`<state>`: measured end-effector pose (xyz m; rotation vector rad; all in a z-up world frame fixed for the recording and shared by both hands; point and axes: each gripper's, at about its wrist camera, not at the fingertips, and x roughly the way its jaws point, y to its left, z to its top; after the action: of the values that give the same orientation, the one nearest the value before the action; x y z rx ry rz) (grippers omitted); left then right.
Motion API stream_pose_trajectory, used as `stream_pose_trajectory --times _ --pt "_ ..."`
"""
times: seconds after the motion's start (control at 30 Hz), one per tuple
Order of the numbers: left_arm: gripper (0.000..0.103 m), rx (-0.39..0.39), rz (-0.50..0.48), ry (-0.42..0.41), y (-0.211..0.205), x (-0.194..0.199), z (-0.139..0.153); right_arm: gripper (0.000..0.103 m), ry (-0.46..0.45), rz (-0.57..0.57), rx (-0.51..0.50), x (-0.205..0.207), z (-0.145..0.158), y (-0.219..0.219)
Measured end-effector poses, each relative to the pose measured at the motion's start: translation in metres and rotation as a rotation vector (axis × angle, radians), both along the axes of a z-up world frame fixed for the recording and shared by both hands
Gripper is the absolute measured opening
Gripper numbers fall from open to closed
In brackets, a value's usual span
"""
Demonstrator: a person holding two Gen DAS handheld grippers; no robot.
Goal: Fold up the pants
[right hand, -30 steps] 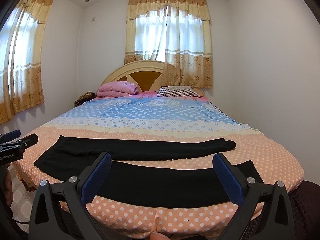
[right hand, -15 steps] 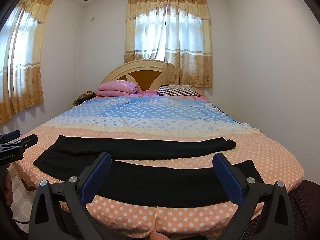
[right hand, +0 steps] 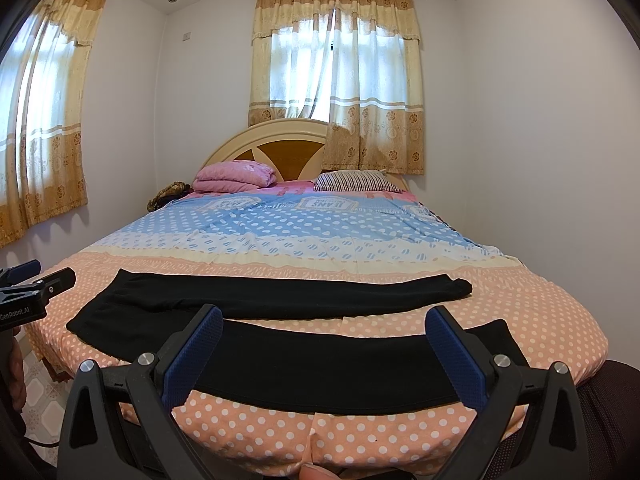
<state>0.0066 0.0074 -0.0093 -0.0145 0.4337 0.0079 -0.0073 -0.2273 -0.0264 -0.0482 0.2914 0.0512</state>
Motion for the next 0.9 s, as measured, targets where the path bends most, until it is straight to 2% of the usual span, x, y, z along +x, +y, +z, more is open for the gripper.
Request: stream_pose_trajectory --times 0.9 --pt "0.103 0.003 -0.002 0.017 0.0008 0.0051 -0.0046 0.102 0.023 0.006 -0.007 0.0044 -0.0065 0.0022"
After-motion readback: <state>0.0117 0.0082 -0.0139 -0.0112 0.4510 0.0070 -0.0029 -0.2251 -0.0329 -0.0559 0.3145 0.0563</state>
